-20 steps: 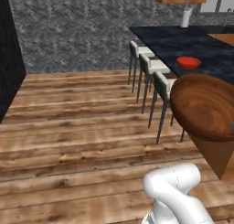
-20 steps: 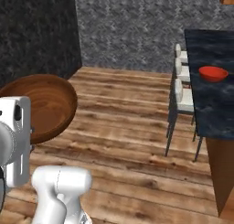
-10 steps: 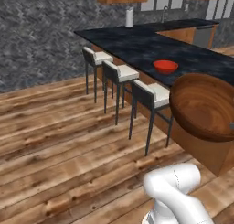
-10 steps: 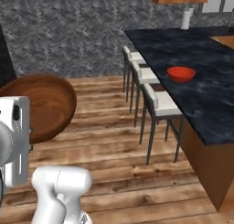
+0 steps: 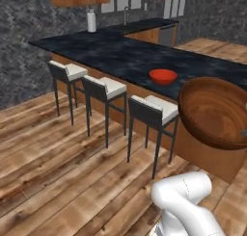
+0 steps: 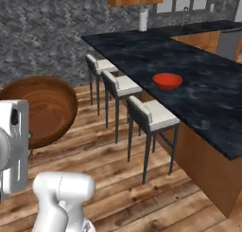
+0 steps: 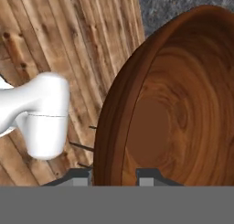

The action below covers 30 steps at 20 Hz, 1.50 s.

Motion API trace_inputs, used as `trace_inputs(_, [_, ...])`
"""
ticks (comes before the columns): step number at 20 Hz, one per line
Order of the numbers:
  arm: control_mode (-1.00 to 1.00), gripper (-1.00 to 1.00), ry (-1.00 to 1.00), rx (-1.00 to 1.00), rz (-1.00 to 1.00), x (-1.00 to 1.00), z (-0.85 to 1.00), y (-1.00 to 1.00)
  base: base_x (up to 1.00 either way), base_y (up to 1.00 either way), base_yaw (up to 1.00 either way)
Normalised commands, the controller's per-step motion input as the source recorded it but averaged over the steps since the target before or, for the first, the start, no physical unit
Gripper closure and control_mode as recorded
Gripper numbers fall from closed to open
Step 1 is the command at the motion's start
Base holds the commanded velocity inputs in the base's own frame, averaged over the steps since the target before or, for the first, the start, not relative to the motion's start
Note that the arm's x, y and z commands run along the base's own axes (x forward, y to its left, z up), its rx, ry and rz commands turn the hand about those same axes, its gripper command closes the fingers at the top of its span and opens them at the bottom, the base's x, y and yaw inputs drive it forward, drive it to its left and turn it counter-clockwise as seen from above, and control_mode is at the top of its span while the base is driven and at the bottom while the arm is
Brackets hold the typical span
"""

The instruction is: Pick up the bowls from the cabinet and place each bowl in front of a stool on the dining counter.

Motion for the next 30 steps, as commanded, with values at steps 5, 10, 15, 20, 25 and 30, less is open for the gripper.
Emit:
trace_inputs(5, [1.0,1.0,0.0,0.0,0.0,0.0,0.0,0.0,0.68,1.0,-0.53])
trace_inputs(10, [1.0,1.0,0.0,0.0,0.0,0.0,0.0,0.0,0.35,1.0,-0.55])
trace_inputs(15, [1.0,1.0,0.0,0.0,0.0,0.0,0.0,0.0,0.01,1.0,-0.59])
trace_inputs(20, [1.0,1.0,0.0,0.0,0.0,0.0,0.0,0.0,0.0,1.0,-0.6])
trace_inputs(25, [1.0,1.0,0.0,0.0,0.0,0.0,0.0,0.0,0.0,1.0,-0.55])
trace_inputs(30, [1.0,1.0,0.0,0.0,0.0,0.0,0.0,0.0,0.0,1.0,-0.5])
